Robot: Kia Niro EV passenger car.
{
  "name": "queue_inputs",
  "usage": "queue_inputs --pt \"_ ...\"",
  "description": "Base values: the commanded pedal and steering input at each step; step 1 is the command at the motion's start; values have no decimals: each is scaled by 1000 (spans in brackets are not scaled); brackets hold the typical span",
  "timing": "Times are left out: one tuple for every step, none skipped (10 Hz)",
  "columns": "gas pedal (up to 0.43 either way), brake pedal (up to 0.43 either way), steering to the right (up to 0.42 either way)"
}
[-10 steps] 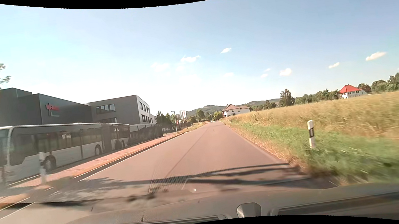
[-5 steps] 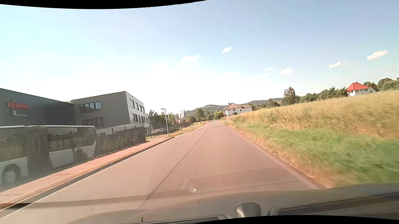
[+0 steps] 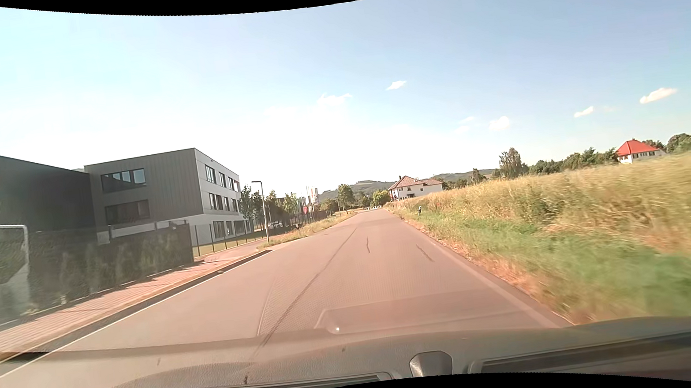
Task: Follow the waypoints while adhering to traffic rules and regulations
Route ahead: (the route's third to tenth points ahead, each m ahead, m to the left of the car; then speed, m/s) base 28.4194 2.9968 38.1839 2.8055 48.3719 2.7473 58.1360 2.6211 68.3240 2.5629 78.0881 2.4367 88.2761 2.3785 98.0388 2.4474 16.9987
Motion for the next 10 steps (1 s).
queue_inputs --pt "169 6 -1" --pt "169 6 -1" --pt "177 6 -1" --pt "177 6 -1" --pt "177 6 0" --pt "177 6 0" --pt "177 6 -1" --pt "177 6 0" --pt "177 6 0" --pt "177 6 2"
